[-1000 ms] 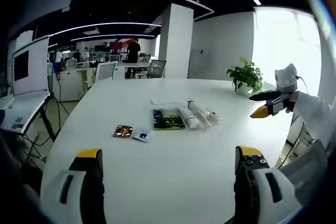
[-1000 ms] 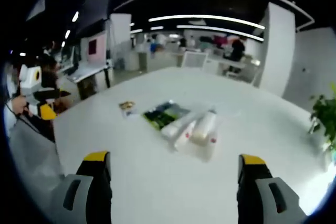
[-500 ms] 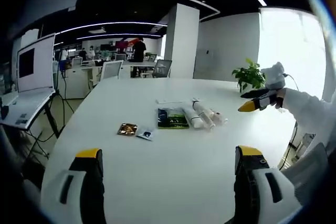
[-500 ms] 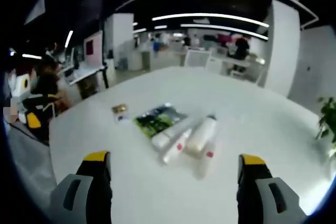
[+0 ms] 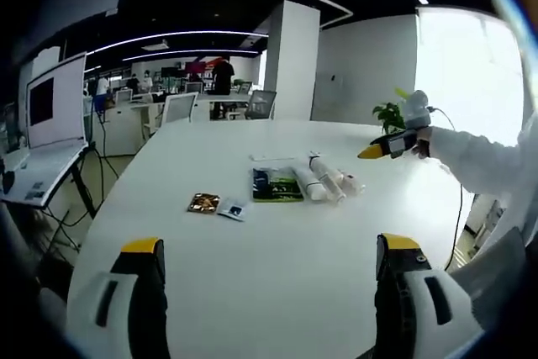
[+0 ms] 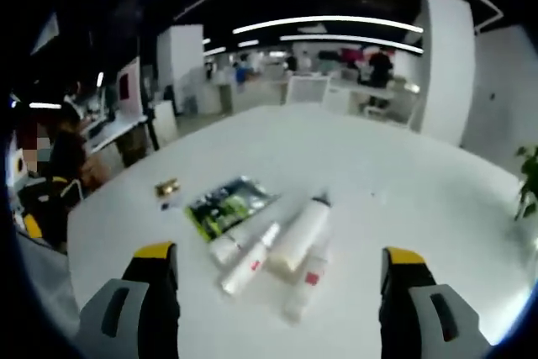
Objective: Arrange the skincare products in the storage area until every visible bottle or jar stands upright without overlapping.
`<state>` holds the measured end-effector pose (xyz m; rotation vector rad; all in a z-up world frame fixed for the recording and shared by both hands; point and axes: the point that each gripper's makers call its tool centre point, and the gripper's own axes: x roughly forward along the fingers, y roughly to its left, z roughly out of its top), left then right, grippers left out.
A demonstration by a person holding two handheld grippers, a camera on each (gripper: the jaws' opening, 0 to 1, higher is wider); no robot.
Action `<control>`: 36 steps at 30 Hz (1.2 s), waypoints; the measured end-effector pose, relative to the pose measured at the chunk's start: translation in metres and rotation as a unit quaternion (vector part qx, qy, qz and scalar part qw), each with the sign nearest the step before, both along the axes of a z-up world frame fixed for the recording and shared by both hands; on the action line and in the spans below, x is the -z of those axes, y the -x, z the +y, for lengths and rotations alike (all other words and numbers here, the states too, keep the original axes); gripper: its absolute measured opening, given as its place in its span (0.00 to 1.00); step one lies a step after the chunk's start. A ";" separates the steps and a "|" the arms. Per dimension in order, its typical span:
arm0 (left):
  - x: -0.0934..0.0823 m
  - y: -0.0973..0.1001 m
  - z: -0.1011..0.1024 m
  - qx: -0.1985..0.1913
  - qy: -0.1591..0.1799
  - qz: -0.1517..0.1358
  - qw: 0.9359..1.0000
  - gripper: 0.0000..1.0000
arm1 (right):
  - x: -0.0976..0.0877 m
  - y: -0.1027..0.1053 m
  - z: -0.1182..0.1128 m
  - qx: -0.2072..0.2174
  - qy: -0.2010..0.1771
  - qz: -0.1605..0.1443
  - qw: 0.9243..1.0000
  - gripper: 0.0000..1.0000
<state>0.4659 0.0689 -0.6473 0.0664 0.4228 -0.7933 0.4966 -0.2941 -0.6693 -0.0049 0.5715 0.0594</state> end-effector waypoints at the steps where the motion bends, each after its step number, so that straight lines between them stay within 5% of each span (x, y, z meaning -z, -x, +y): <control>1: 0.000 0.000 0.000 -0.001 -0.001 -0.001 1.000 1.00 | 0.002 -0.002 -0.002 0.001 0.002 0.006 1.000 1.00; 14: -0.004 0.003 0.001 -0.012 0.013 0.005 1.000 1.00 | 0.024 -0.034 -0.011 0.012 -0.010 0.039 0.999 0.99; 19: -0.002 0.000 0.004 -0.015 0.014 0.006 1.000 1.00 | 0.020 -0.048 -0.014 0.019 -0.039 0.030 0.999 0.86; 36: 0.007 -0.008 0.008 -0.024 0.027 0.014 0.999 1.00 | 0.040 -0.070 -0.019 0.012 -0.043 0.080 0.996 0.73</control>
